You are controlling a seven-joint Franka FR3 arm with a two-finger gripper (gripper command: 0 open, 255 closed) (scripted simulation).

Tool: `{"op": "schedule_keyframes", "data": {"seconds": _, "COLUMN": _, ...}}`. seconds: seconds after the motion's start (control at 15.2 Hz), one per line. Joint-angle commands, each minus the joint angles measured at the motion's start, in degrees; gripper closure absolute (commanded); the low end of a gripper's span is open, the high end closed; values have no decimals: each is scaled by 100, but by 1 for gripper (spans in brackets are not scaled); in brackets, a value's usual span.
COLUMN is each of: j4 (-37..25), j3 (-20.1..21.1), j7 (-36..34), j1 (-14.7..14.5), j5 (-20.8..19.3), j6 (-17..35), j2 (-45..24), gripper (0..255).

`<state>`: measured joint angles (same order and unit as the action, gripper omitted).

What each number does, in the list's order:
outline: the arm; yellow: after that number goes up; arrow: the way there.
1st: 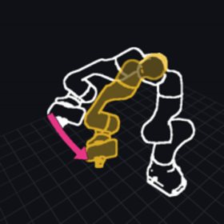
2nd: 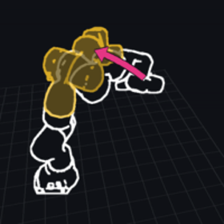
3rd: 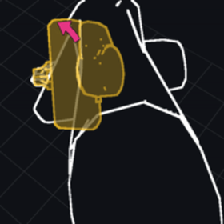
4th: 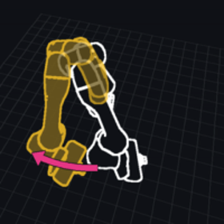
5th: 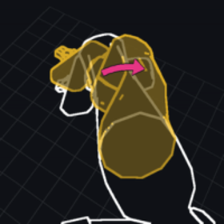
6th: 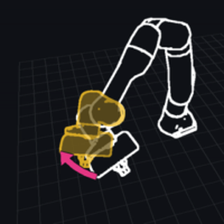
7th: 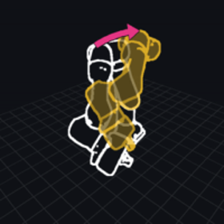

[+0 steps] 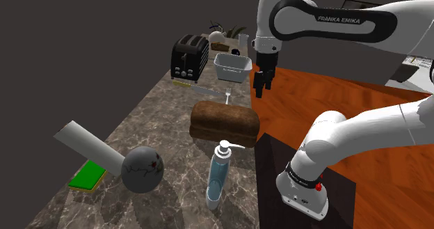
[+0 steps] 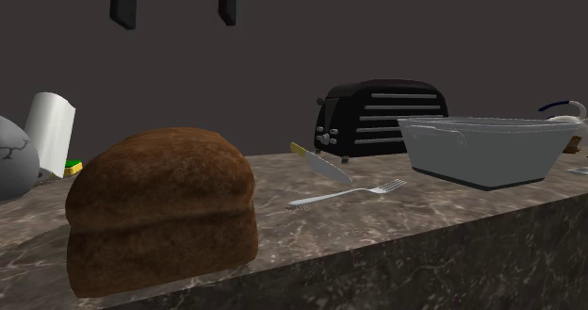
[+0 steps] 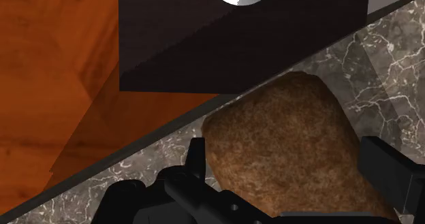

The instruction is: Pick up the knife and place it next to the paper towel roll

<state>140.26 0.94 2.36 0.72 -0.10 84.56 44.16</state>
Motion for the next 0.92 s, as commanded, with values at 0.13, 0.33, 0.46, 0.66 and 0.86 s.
{"op": "schedule_keyframes", "data": {"seconds": 0.13, "j4": -16, "j3": -126, "j7": 239, "j1": 5, "j5": -112, "j6": 376, "j2": -320, "gripper": 0}}
{"op": "schedule_keyframes", "data": {"seconds": 0.33, "j4": -104, "j3": -304, "j7": 586, "j1": 6, "j5": -247, "j6": 923, "j2": -844, "gripper": 0}}
{"op": "schedule_keyframes", "data": {"seconds": 0.46, "j4": -204, "j3": -415, "j7": 811, "j1": 2, "j5": -312, "j6": 1269, "j2": -1216, "gripper": 0}}
{"op": "schedule_keyframes", "data": {"seconds": 0.66, "j4": -417, "j3": -569, "j7": 1145, "j1": -15, "j5": -373, "j6": 1753, "j2": -1800, "gripper": 0}}
{"op": "schedule_keyframes", "data": {"seconds": 0.86, "j4": -701, "j3": -703, "j7": 1479, "j1": -37, "j5": -385, "j6": 2187, "j2": -2406, "gripper": 0}}
